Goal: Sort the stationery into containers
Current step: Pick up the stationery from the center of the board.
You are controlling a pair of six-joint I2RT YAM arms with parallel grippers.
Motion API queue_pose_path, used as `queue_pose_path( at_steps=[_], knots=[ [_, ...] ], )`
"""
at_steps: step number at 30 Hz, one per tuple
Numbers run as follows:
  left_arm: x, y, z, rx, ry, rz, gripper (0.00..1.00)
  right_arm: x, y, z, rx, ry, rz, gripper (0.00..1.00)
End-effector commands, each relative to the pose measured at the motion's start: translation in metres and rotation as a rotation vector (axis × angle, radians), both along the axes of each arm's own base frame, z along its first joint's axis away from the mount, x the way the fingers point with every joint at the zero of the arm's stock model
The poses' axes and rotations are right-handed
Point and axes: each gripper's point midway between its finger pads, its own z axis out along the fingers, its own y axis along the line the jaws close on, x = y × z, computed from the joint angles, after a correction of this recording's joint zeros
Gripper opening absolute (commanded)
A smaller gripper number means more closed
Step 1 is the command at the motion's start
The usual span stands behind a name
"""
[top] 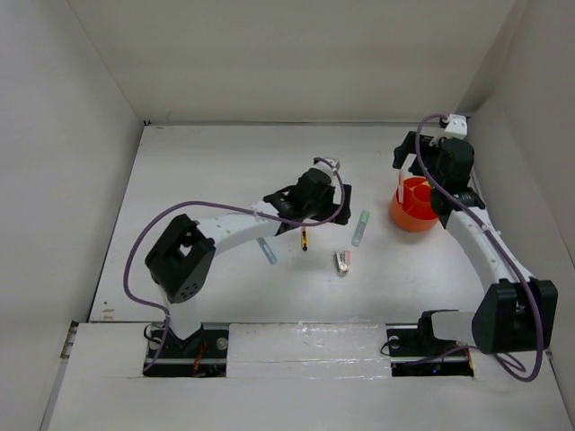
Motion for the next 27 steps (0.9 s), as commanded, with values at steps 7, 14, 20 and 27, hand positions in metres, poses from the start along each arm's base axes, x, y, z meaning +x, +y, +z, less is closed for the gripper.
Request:
queue_pose_path(
  at_steps=[7, 14, 20, 27],
  knots=[
    [-0.012, -0.047, -0.022, 0.246, -0.018, -0.117, 1.0, -0.053, 0.015, 0.022, -0.002, 0.037, 0.051, 1.0],
    [-0.006, -0.063, -0.056, 0.347, 0.024, -0.152, 0.97, -0.064, 0.025, 0.029, 0.013, 0.013, 0.114, 1.0],
    [-0.005, -0.072, -0.075, 0.393, 0.028, -0.149, 0.95, -0.067, 0.03, 0.027, 0.011, 0.012, 0.146, 0.99],
    [-0.014, -0.085, -0.089, 0.439, 0.023, -0.127, 0.87, -0.067, 0.032, 0.027, 0.013, 0.012, 0.155, 0.98]
  ],
)
